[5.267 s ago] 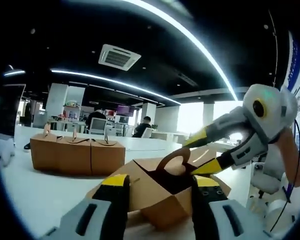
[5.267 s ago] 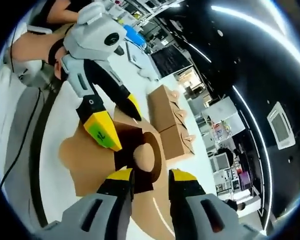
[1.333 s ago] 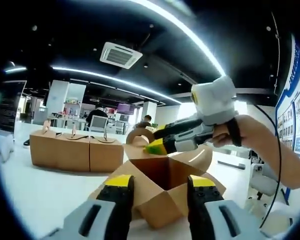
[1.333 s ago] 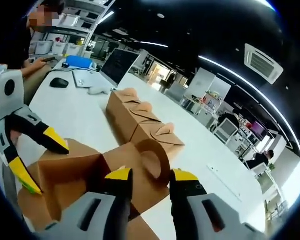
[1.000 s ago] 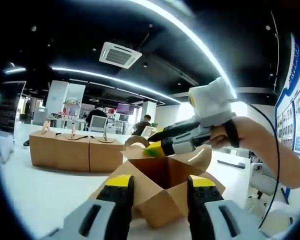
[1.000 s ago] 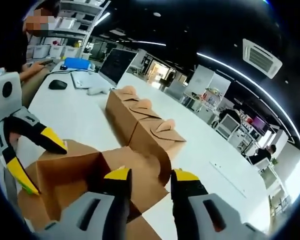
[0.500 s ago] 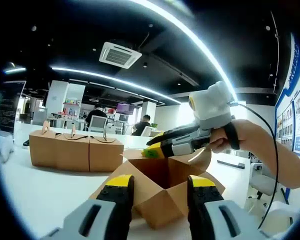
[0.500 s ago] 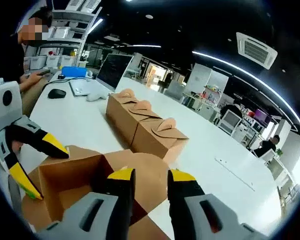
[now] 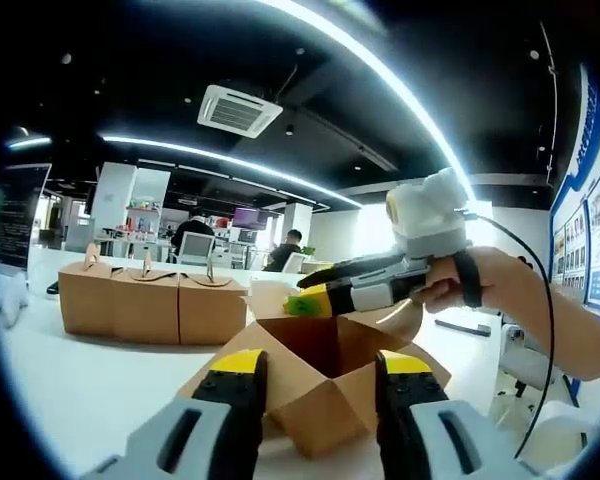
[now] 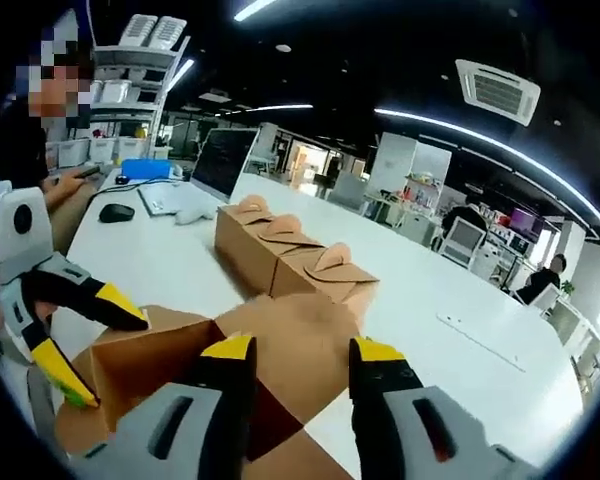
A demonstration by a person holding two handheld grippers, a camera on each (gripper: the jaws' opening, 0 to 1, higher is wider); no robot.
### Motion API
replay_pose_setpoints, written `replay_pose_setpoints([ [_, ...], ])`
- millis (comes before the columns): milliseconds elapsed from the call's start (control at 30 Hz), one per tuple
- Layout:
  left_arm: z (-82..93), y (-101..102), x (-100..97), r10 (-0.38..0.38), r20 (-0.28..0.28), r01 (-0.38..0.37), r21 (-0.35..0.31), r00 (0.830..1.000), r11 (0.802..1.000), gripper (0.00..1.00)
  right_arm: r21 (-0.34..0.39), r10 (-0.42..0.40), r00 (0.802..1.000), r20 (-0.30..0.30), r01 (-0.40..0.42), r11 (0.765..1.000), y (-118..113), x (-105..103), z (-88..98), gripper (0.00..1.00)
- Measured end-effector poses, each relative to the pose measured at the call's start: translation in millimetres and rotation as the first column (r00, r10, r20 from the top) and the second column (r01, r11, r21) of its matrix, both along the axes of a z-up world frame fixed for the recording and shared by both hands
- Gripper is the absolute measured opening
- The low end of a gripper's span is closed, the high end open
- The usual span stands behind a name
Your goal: Pick up one paper box from the group, open the paper box, and remove the item inside
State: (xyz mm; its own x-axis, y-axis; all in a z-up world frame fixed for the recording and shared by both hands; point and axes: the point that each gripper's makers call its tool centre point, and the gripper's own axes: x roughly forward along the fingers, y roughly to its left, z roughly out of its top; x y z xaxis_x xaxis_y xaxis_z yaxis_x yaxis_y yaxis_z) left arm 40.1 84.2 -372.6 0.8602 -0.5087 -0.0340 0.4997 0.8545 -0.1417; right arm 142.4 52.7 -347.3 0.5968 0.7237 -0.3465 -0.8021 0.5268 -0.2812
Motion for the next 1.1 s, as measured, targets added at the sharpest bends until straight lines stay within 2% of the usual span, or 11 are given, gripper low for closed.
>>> replay_pose_setpoints([
  [267,0.4,6.9,6.9,0.002,0.006,-0.002,0.011,1.0,1.0,0.47,0.034,0.024,0.998,0.05,-0.026,0.999,-1.7,-20.9,22.1,0.38],
  [367,1.1,3.7,4.0,-0.003,-0.006,0.003,0.012,1.0,1.0,0.47,0.054,0.032,0.997,0.072,-0.036,0.998,-5.0,-30.4,32.5,0.38],
  [533,5.4,2.5,0.5,-0.001,0.01,0.0,0.041,1.0,0.999,0.51,0.089,0.032,0.994,0.103,-0.041,0.995,-14.1,-42.9,46.1,0.38],
  [733,9.0,0.0,-2.9,0.001,0.016,-0.002,0.053,1.0,0.999,0.52,0.12,0.025,0.992,0.121,-0.04,0.992,-26.4,-55.9,54.5,0.38],
  [800,12.5,-1.1,-7.4,-0.007,0.01,0.007,0.064,1.0,0.998,0.52,0.13,0.022,0.992,0.123,-0.038,0.991,-31.2,-60.9,56.7,0.38],
  [1100,44.4,3.9,-28.8,-0.05,0.031,0.049,0.03,0.998,0.998,0.54,0.169,0.007,0.991,0.134,-0.03,0.985,-51.9,-79.7,65.6,0.38],
])
